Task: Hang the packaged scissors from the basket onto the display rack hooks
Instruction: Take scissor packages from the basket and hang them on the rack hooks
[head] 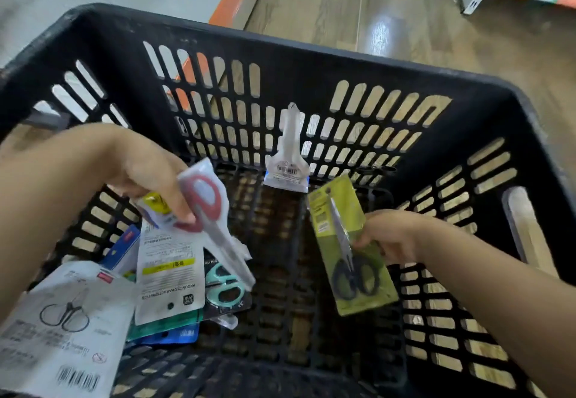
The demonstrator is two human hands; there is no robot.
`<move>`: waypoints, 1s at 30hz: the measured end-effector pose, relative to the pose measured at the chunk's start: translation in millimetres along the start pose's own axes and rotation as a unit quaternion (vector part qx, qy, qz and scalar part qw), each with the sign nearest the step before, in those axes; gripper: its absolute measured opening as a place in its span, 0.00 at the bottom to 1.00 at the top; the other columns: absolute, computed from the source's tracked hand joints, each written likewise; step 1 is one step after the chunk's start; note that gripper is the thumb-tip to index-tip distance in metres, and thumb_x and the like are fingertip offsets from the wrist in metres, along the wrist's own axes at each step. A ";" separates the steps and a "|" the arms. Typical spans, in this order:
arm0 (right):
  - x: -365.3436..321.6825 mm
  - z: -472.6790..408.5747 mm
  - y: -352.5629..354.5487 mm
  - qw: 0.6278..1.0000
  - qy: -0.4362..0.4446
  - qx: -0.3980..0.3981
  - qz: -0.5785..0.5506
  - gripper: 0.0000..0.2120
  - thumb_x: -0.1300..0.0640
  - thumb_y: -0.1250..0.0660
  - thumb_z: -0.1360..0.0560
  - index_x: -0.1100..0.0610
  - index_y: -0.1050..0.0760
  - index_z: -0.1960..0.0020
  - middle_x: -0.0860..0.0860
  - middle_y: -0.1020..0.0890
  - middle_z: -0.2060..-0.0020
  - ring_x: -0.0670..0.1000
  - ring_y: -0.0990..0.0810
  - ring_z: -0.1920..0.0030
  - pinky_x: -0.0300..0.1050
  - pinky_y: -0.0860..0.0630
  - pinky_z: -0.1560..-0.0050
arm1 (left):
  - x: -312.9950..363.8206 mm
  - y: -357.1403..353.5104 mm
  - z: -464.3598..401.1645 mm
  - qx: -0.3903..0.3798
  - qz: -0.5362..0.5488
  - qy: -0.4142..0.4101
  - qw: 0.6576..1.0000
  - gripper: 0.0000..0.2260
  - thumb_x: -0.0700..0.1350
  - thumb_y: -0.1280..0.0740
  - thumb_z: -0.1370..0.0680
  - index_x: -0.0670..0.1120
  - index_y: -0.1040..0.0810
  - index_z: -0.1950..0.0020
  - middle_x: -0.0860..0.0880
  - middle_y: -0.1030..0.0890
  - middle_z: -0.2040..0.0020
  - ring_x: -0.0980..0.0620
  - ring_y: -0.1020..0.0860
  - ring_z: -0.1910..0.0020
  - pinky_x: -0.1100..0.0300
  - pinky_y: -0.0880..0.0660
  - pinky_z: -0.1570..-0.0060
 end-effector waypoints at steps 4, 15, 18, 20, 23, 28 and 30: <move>7.4 -7.5 -14.9 0.993 0.014 -0.111 0.044 0.13 0.71 0.41 0.23 0.57 0.23 0.48 0.54 0.16 0.54 0.53 0.18 0.53 0.46 0.22 0.57 | 50.0 -52.0 12.9 -0.172 -0.056 0.044 0.983 0.07 0.38 0.28 0.29 0.45 0.19 0.52 0.47 0.16 0.53 0.46 0.19 0.47 0.51 0.24 0.42; 22.6 -64.6 -19.6 0.997 0.042 0.053 -0.049 0.06 0.63 0.38 0.22 0.61 0.25 0.46 0.54 0.21 0.59 0.50 0.23 0.61 0.41 0.27 0.64 | 60.4 -33.5 -61.4 0.227 -0.188 0.061 0.954 0.36 0.53 0.25 0.32 0.44 0.38 0.31 0.43 0.33 0.34 0.43 0.32 0.35 0.54 0.31 0.41; 24.8 -64.9 -16.3 0.996 0.033 0.051 -0.065 0.02 0.61 0.37 0.22 0.57 0.25 0.53 0.54 0.20 0.58 0.50 0.22 0.60 0.41 0.27 0.63 | 46.9 -24.5 -53.5 0.259 -0.208 0.127 0.935 0.31 0.62 0.32 0.27 0.41 0.32 0.34 0.44 0.28 0.41 0.44 0.27 0.43 0.54 0.28 0.45; 26.1 -66.0 -15.3 0.996 0.035 0.045 -0.075 0.04 0.60 0.36 0.22 0.59 0.25 0.49 0.55 0.19 0.55 0.50 0.21 0.59 0.42 0.27 0.63 | 23.8 -42.2 -55.7 0.160 -0.038 0.206 0.965 0.30 0.65 0.39 0.24 0.37 0.26 0.42 0.43 0.23 0.52 0.46 0.22 0.58 0.58 0.24 0.59; 28.3 -68.3 -14.7 0.995 0.038 0.048 -0.080 0.07 0.60 0.36 0.22 0.59 0.25 0.45 0.55 0.18 0.53 0.51 0.20 0.58 0.42 0.27 0.63 | 13.1 -83.1 -57.9 0.015 0.137 0.247 0.959 0.34 0.65 0.42 0.24 0.33 0.26 0.44 0.40 0.23 0.59 0.47 0.21 0.62 0.61 0.23 0.71; 27.9 -67.9 -14.7 0.994 0.042 0.055 -0.081 0.01 0.59 0.35 0.22 0.56 0.25 0.52 0.53 0.18 0.57 0.51 0.20 0.58 0.42 0.26 0.63 | 25.4 -93.5 -70.5 0.088 0.290 0.204 0.931 0.28 0.60 0.35 0.25 0.34 0.26 0.47 0.40 0.22 0.51 0.44 0.21 0.44 0.57 0.22 0.54; 27.0 -67.1 -14.6 0.994 0.047 0.062 -0.075 0.01 0.59 0.35 0.22 0.56 0.25 0.54 0.53 0.18 0.57 0.51 0.20 0.58 0.43 0.25 0.62 | 30.9 -98.1 -71.8 0.113 0.325 0.194 0.919 0.26 0.59 0.34 0.25 0.35 0.28 0.45 0.40 0.22 0.52 0.45 0.21 0.47 0.57 0.24 0.56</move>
Point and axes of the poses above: each hand's wrist, its own z-axis away from the middle knuckle, its own y-axis out of the back of the hand, x = y × z, the point moved 8 cm from there along -z, towards the middle knuckle
